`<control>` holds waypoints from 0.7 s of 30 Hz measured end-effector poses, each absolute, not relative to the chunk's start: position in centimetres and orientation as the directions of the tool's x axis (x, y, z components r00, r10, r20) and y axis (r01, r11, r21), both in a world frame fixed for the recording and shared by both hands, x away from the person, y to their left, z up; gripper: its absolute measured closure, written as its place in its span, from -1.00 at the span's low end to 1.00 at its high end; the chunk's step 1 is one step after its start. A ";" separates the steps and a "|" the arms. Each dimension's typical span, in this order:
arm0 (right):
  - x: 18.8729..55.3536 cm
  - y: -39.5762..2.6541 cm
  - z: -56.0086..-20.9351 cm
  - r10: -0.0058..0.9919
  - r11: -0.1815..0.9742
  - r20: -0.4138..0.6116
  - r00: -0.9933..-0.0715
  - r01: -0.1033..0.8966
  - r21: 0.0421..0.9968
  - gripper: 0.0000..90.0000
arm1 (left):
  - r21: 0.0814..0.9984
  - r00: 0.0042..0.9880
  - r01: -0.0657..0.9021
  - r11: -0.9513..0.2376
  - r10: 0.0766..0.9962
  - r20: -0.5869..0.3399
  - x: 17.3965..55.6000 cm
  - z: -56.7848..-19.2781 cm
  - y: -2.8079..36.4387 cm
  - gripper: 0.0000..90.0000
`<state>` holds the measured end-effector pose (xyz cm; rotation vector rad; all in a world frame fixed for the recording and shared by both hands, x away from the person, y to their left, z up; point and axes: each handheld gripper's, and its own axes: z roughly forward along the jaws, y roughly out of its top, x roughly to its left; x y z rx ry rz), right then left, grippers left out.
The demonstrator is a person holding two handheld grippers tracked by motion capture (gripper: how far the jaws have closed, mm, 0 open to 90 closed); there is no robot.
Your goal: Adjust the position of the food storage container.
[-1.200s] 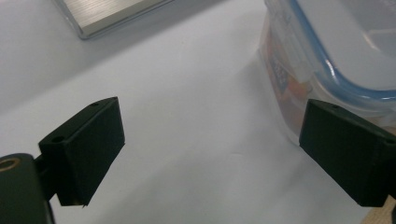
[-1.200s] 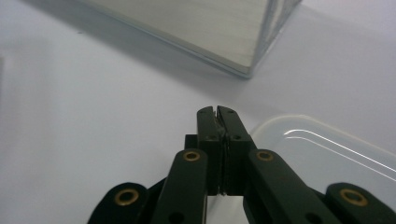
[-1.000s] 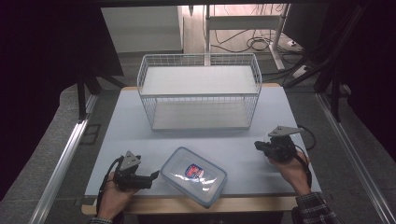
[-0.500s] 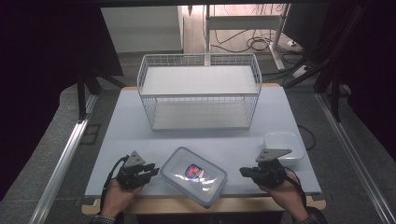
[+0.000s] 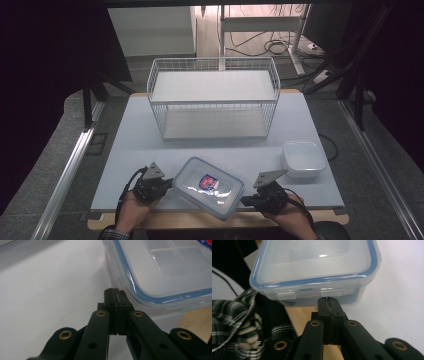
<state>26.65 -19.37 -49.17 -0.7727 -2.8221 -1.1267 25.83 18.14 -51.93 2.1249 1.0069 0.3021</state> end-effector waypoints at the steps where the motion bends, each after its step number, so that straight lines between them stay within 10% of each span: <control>1: 26.6 -19.4 -49.2 0.441 0.620 0.183 -0.879 0.446 0.645 1.00 | 0.717 0.662 0.565 -0.408 0.743 -0.100 25.8 -51.9 18.1 0.99; 21: 31.7 -21.9 -49.3 0.639 0.508 0.130 -0.758 0.543 0.669 1.00 | 0.711 0.661 0.578 -0.401 0.741 -0.118 26.9 -51.7 14.8 0.98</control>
